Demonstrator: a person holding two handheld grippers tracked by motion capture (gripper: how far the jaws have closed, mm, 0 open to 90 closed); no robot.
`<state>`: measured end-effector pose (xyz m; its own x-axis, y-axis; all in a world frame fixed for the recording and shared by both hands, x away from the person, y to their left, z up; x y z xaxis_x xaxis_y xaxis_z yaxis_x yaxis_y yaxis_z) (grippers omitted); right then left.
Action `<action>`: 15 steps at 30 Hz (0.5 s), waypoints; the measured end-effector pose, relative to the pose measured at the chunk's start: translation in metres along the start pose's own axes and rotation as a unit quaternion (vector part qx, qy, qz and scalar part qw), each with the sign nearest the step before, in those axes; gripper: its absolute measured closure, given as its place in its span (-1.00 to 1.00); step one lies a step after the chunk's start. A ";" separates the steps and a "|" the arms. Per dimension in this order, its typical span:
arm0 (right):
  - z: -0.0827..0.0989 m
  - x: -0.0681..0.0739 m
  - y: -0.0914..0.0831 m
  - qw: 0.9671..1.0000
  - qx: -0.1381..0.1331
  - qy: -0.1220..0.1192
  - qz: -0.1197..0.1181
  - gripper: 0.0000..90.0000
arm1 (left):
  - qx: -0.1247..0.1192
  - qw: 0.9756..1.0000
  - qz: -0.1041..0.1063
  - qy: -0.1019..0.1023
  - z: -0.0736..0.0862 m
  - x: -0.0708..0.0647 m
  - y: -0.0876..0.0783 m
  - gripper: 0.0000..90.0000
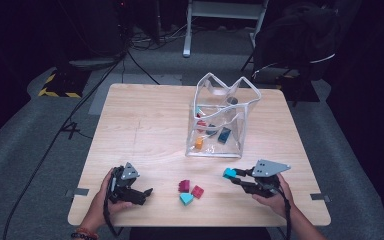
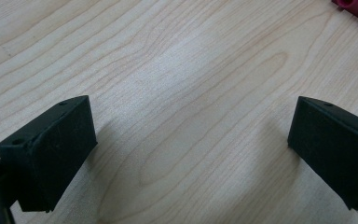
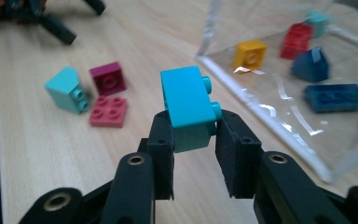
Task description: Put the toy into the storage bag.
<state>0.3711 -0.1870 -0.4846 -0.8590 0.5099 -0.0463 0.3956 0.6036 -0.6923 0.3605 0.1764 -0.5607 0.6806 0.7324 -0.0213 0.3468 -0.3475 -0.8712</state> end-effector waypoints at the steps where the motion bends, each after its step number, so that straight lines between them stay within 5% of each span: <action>1: -0.001 -0.005 -0.004 1.000 -0.004 0.003 0.009 0.52 | 0.000 1.000 0.000 0.000 0.000 0.000 0.000 -0.97; 7: -0.008 -0.030 -0.027 0.998 -0.030 0.024 0.047 0.52 | 0.000 1.000 0.000 0.001 0.000 0.000 0.000 -0.97; 15: -0.022 -0.046 -0.042 0.996 -0.045 0.029 0.075 0.52 | 0.000 1.000 0.000 0.001 0.000 0.000 0.000 -0.97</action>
<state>0.4011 -0.2224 -0.4372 -0.7688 0.6315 -0.1007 0.5476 0.5689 -0.6136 0.3605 0.1765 -0.5607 0.6810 0.7320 -0.0199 0.3470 -0.3465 -0.8715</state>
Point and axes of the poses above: each handheld gripper's, and its own axes: y roughly forward along the jaws, z roughly out of its underside, x roughly to its left, the point moved 7 cm from there along y, roughly forward along the jaws, and after that the axes turned 12 degrees about x, right-handed, at the moved point
